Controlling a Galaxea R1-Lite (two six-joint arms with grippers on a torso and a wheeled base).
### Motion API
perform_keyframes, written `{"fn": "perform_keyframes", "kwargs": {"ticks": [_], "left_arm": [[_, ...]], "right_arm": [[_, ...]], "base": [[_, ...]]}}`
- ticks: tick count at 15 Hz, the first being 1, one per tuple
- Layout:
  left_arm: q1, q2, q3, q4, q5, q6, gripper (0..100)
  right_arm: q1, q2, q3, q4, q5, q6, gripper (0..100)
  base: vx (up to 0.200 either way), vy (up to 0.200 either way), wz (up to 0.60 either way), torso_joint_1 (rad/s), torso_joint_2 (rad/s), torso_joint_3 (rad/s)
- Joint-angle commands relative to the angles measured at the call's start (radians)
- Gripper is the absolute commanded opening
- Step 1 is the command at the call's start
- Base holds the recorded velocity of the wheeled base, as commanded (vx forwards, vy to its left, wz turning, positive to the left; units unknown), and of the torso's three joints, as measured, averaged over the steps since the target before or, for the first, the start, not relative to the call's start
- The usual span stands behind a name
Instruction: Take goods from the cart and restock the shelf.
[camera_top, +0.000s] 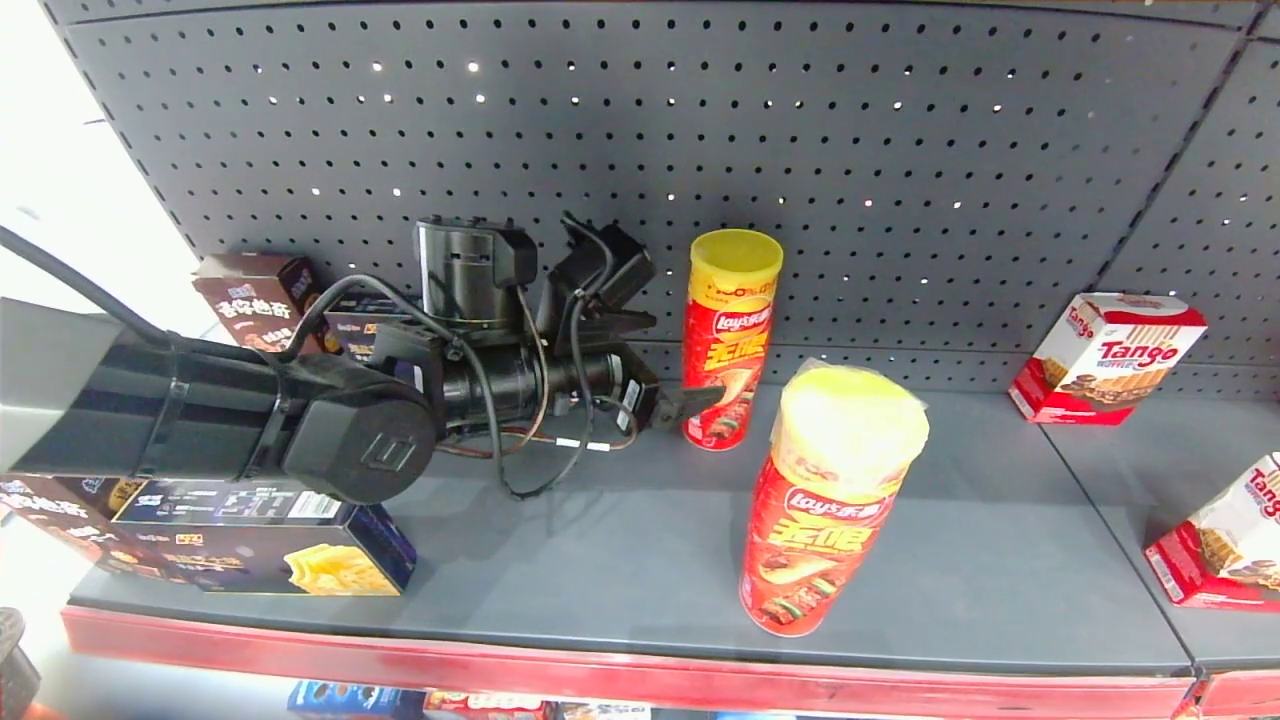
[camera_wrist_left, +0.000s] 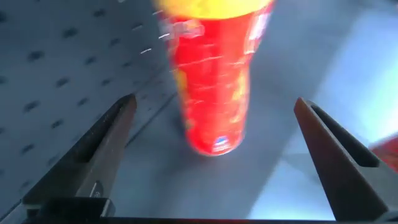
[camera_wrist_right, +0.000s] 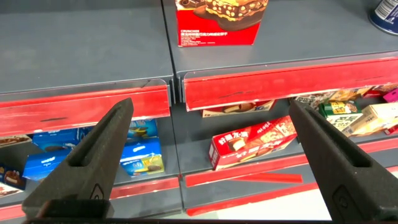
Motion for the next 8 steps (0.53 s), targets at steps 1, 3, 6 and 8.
{"fn": "perform_keyframes", "kwargs": {"ticks": [1, 3, 6, 8], "left_arm": [[-0.018, -0.017, 0.008, -0.004, 0.055, -0.002, 100], [-0.018, -0.008, -0.011, -0.004, 0.094, -0.004, 100], [-0.016, 0.011, -0.028, -0.004, 0.133, -0.009, 100], [-0.011, 0.020, -0.041, -0.004, 0.137, -0.010, 100]], "right_arm": [[0.000, 0.002, 0.000, -0.001, 0.000, 0.000, 100], [0.000, 0.003, 0.000, 0.001, 0.000, 0.000, 100], [0.000, 0.002, -0.001, 0.001, 0.000, 0.000, 100], [0.000, 0.003, 0.000, -0.001, 0.000, 0.000, 100]], "base": [[0.000, 0.000, 0.00, 0.000, 0.00, 0.000], [0.000, 0.000, 0.00, 0.000, 0.00, 0.000], [0.000, 0.000, 0.00, 0.000, 0.00, 0.000], [0.000, 0.000, 0.00, 0.000, 0.00, 0.000]]}}
